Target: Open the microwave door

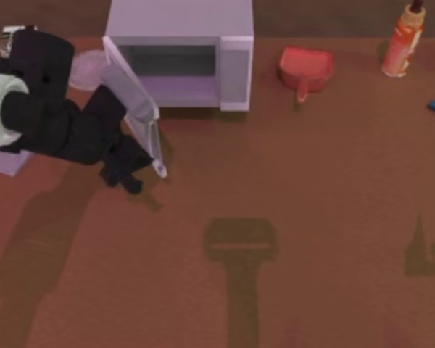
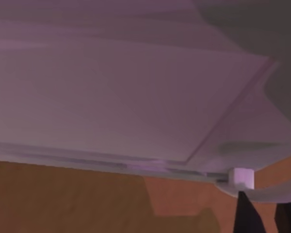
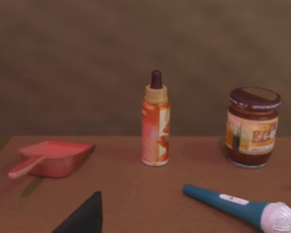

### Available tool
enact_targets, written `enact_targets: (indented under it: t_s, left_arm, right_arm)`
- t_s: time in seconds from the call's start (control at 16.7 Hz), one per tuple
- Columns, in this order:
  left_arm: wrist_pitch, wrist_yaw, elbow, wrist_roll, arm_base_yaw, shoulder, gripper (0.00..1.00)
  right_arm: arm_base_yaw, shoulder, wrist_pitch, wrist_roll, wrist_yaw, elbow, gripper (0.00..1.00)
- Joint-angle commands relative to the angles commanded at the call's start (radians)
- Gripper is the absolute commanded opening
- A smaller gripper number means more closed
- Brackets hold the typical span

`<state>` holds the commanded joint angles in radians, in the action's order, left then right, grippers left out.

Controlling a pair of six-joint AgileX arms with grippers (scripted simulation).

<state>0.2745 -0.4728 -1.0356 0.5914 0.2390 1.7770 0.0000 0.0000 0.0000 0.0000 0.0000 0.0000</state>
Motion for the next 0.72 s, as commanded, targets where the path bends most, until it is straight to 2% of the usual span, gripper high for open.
enact_targets:
  t_s: [0.42,0.72]
  left_arm:
    - [0.004,-0.006,0.005,0.0,0.003,0.0,0.0]
    - [0.036,-0.037,-0.012,0.068,-0.024,0.003,0.0]
  right_arm:
    - [0.0,0.0,0.0,0.0,0.0,0.0,1.0]
    - [0.0,0.0,0.0,0.0,0.0,0.0,1.0]
